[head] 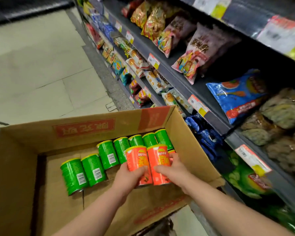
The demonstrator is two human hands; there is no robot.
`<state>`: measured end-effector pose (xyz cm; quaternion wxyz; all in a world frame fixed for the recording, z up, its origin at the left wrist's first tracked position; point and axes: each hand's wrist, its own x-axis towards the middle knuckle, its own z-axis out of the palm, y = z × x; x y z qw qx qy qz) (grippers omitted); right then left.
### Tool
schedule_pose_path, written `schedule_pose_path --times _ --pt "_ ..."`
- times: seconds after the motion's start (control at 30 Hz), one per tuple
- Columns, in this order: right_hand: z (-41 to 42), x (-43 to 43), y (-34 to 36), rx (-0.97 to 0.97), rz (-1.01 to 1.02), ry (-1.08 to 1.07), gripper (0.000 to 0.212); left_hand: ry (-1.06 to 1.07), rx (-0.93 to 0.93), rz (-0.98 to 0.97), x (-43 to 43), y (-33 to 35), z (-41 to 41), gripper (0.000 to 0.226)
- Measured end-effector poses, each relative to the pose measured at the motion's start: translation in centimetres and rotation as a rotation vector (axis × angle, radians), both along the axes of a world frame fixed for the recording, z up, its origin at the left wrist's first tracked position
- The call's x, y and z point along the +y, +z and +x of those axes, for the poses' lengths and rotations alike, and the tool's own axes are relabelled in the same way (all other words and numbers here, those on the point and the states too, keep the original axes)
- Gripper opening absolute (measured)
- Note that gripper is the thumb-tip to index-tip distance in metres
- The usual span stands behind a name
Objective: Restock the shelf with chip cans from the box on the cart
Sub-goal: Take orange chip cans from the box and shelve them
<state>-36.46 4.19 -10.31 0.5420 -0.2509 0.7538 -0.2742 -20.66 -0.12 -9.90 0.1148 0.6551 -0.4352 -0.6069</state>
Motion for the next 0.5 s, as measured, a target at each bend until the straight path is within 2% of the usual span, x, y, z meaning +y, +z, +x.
schedule_pose_path --times 0.03,0.17,0.3,0.5 --pt "0.2 0.7 1.2 0.018 -0.022 -0.029 0.060 -0.024 0.024 -0.013 0.3 0.8 0.2 0.068" --pt "1.6 3.9 5.5 0.095 -0.085 -0.118 0.061 -0.127 0.116 -0.109 2.0 4.0 1.0 0.033" --pt "3.3 7.4 8.7 0.154 -0.142 -0.207 0.069 -0.207 0.197 -0.186 3.9 6.6 2.3 0.035" --pt "6.2 13.6 12.0 0.192 -0.248 -0.437 0.062 -0.374 0.266 -0.283 7.4 8.7 2.8 0.046"
